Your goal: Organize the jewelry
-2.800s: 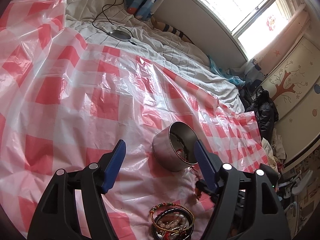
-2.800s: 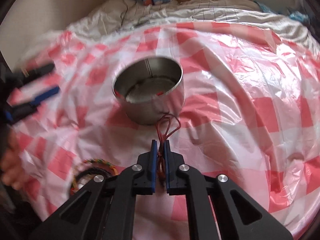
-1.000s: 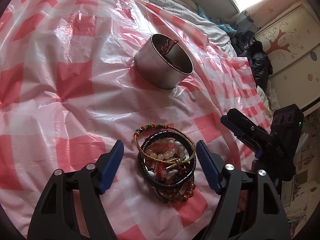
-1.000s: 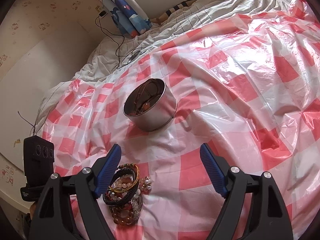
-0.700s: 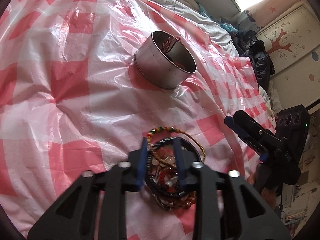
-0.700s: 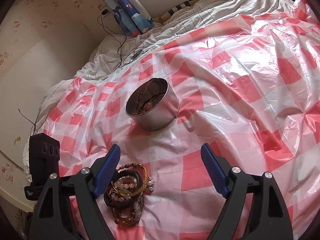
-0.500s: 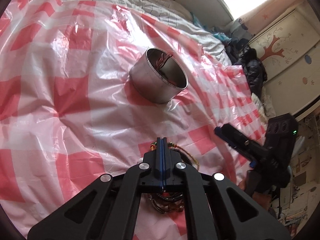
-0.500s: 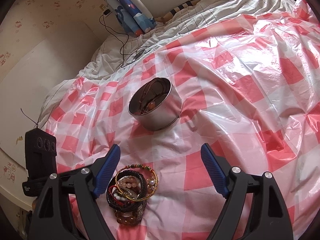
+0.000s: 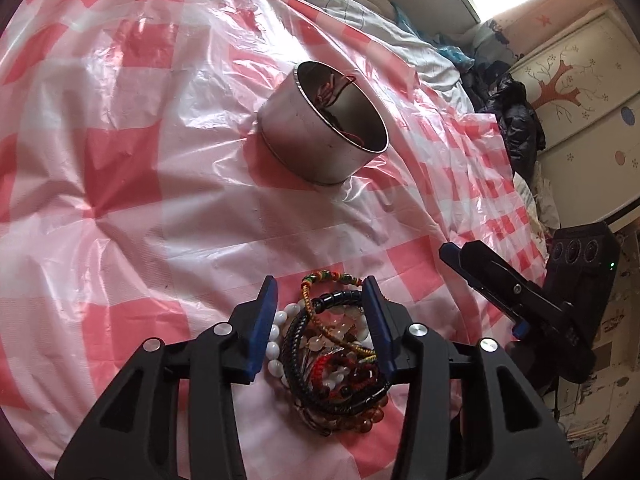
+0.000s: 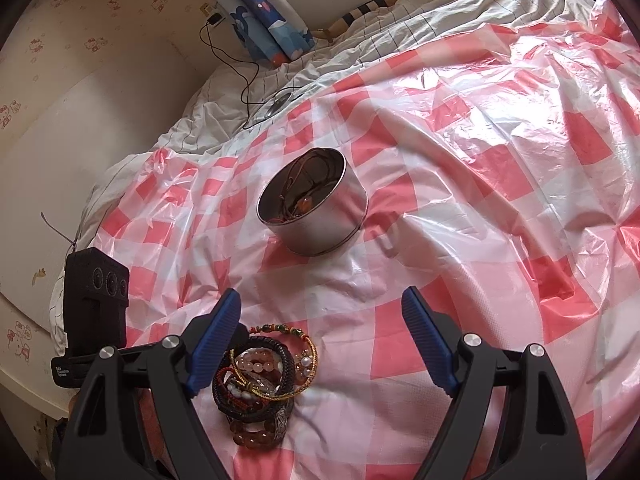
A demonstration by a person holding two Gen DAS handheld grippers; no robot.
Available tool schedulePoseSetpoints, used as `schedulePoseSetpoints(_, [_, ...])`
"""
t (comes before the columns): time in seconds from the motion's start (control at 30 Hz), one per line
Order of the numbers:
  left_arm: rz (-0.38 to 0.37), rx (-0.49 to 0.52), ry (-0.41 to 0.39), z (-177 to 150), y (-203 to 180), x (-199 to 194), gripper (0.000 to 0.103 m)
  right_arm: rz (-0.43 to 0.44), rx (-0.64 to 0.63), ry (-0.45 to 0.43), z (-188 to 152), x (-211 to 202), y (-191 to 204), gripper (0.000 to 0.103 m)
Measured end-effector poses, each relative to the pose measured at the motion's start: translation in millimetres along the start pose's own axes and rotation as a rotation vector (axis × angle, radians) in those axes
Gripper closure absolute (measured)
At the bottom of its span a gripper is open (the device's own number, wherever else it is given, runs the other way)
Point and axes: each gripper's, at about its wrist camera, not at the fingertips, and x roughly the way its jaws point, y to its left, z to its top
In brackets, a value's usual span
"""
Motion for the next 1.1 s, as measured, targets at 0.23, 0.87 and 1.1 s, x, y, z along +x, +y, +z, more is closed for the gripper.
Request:
schedulePoseSetpoints(0.23, [0.027, 0.078, -0.029, 1.7, -11.0, 5.1, 0.100, 0.010, 0.009, -0.006, 0.4, -1.2, -0.5, 0.024])
schedulePoseSetpoints(0.87, [-0.152, -0.100, -0.369, 24.2, 42.6, -99.8, 0.100, 0.146, -0.058, 0.177, -17.4, 17.9, 20.0, 0.024])
schedulePoseSetpoints(1.1, [-0.144, -0.082, -0.363, 22.2, 40.2, -100.2, 0.100, 0.084, -0.160, 0.265, -35.1, 37.4, 39.1, 0.055])
